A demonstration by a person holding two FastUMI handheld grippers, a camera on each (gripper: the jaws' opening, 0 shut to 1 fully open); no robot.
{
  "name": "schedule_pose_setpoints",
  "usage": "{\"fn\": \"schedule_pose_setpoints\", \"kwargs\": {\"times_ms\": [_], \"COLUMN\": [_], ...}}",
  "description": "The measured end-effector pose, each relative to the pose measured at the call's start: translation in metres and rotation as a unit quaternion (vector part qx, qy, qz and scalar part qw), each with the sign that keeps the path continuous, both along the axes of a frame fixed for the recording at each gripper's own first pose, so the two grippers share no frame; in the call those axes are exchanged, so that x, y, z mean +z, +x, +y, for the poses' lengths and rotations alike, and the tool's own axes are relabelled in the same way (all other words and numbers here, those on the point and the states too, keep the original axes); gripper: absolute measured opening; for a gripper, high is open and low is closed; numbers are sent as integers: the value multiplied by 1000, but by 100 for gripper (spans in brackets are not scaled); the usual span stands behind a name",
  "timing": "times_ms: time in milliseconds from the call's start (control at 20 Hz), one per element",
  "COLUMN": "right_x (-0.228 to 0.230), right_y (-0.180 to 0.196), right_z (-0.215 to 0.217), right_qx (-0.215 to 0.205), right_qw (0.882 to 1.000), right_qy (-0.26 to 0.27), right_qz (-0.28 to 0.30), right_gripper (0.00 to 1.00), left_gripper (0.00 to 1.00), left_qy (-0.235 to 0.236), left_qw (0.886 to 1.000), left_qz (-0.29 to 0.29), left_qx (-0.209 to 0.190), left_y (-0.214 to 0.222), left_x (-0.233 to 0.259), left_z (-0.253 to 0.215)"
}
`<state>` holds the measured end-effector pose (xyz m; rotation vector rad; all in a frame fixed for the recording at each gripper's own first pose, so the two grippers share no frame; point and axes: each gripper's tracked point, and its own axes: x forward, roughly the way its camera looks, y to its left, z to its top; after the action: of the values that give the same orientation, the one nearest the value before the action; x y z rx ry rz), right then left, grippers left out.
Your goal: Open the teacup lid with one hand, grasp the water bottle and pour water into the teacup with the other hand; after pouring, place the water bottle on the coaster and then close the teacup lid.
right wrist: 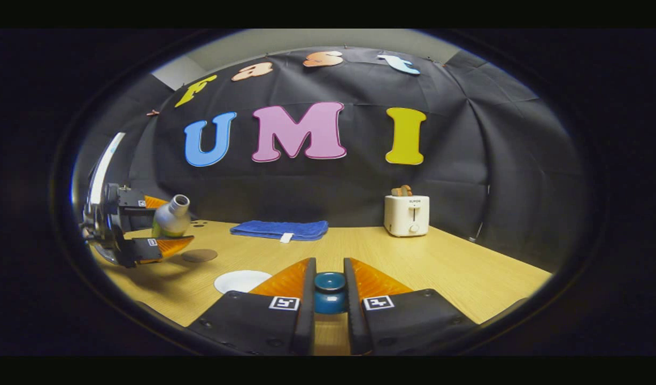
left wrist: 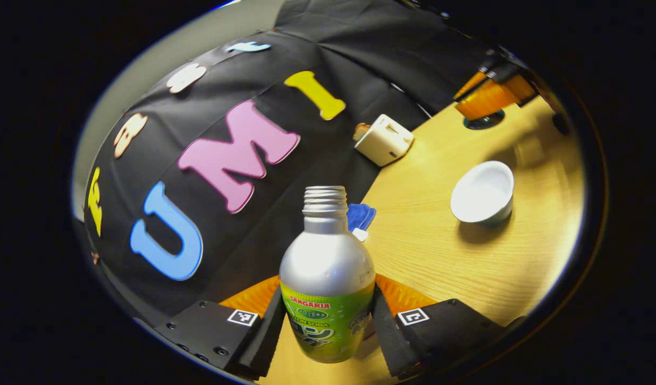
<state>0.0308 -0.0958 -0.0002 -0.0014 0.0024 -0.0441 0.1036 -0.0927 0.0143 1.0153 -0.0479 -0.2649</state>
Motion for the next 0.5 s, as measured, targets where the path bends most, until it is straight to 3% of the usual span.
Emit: {"fn": "schedule_pose_setpoints", "kwargs": {"times_ms": [150,200,500], "right_x": [0,0,-1], "right_y": [-1,-1,-1], "right_z": [4,4,0], "right_qx": [11,13,15], "right_qw": [1000,1000,1000], "right_qy": [1,1,0], "right_qz": [0,0,0], "right_gripper": [29,34,34], "left_gripper": [80,80,80], "left_qy": [62,82,196], "left_qw": [998,996,978], "left_qz": [4,9,30], "left_qx": [-29,-35,-61], "left_y": [3,4,7], "left_x": [-10,-16,-40], "left_z": [-20,-22,-31]}}
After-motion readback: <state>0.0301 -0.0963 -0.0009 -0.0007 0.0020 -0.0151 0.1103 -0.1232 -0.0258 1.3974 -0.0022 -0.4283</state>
